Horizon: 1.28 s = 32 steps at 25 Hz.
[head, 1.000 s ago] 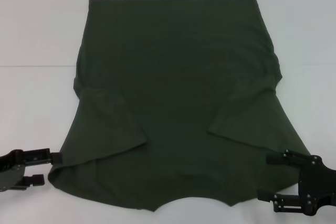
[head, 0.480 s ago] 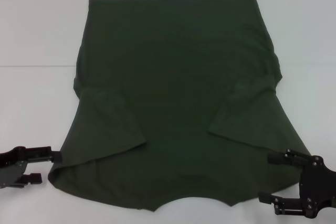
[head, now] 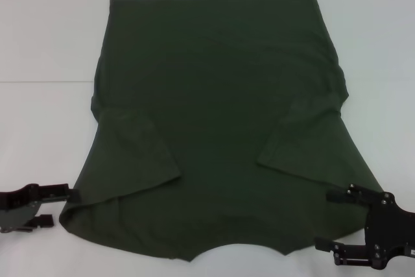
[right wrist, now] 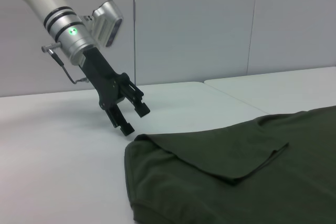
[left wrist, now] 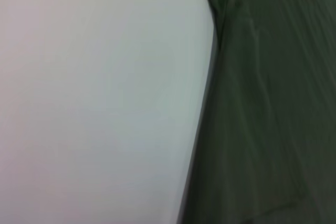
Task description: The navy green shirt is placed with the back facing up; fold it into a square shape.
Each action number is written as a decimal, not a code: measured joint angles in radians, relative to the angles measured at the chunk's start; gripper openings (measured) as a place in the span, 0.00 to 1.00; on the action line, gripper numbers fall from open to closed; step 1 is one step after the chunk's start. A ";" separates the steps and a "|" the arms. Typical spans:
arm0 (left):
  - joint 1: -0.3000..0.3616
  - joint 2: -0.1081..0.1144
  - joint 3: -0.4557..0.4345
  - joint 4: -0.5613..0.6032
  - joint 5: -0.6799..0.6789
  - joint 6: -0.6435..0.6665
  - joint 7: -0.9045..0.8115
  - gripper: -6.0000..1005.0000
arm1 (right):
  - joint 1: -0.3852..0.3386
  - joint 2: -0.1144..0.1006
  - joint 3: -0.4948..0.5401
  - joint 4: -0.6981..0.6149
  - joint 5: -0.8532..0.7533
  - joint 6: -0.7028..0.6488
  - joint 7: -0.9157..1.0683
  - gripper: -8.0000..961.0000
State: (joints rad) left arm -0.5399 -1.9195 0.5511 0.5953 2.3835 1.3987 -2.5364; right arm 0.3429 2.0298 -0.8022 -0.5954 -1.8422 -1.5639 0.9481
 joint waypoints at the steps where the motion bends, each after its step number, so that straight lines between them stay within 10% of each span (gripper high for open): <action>1: -0.001 -0.002 0.002 -0.003 0.000 -0.004 0.001 0.93 | 0.000 0.001 0.000 0.000 0.000 0.002 0.000 0.95; 32: -0.019 -0.023 0.024 -0.031 -0.002 -0.045 0.013 0.93 | 0.005 0.005 0.000 0.000 0.000 0.023 -0.002 0.95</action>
State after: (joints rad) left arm -0.5588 -1.9424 0.5755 0.5643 2.3815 1.3541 -2.5230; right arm 0.3483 2.0351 -0.8023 -0.5952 -1.8422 -1.5412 0.9464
